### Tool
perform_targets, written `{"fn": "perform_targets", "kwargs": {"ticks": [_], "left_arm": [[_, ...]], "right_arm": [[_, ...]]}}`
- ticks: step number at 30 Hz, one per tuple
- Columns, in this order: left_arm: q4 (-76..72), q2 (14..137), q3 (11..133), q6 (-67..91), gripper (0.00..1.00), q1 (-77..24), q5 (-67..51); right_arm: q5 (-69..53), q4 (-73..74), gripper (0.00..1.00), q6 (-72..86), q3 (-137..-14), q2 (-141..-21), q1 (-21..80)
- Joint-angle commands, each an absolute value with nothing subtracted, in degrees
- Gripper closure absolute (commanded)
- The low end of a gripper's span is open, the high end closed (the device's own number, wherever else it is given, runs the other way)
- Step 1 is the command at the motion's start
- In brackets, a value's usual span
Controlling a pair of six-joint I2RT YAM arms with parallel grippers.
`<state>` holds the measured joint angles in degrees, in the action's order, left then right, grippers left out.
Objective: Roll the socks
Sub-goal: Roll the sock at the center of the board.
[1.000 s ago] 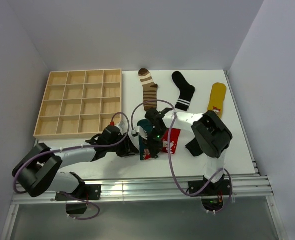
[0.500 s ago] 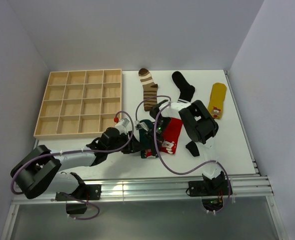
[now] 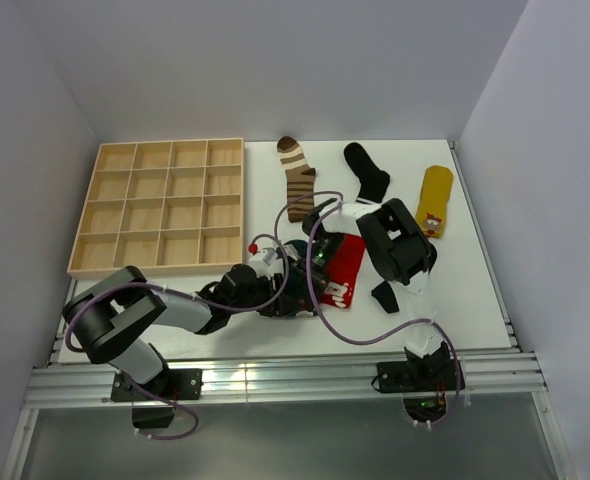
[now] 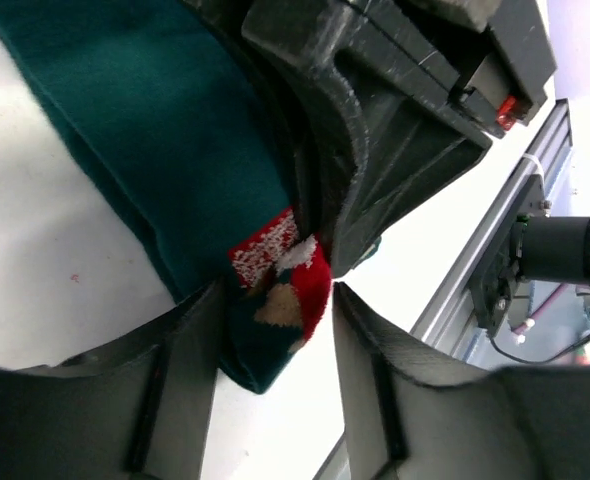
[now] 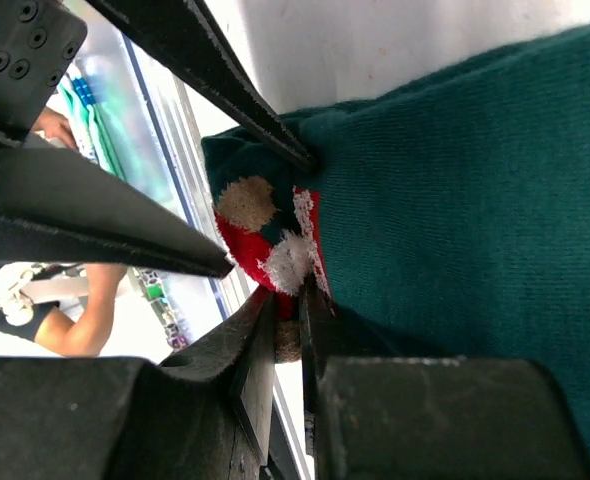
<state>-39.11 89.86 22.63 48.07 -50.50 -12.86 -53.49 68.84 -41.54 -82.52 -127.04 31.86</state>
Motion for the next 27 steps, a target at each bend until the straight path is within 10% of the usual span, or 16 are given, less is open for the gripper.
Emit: {"fn": "perform_targets", "kwargs": {"ticks": [1,12,27], "left_arm": [[-42.98,90.7,23.21,48.07,0.51,-51.33,-12.13],[-33.34,93.78,25.57,54.4,1.0,-51.33,-13.27],[-6.69,90.0,30.14,55.72,1.0,-43.69,-23.46]], "right_arm": [[-53.26,67.85,0.87,-40.17,-84.2,-127.97,31.12],[-48.43,59.26,0.76,-34.11,-80.95,-123.41,30.85],[-36.49,41.85,0.59,-30.76,-68.49,-101.26,27.33]]}}
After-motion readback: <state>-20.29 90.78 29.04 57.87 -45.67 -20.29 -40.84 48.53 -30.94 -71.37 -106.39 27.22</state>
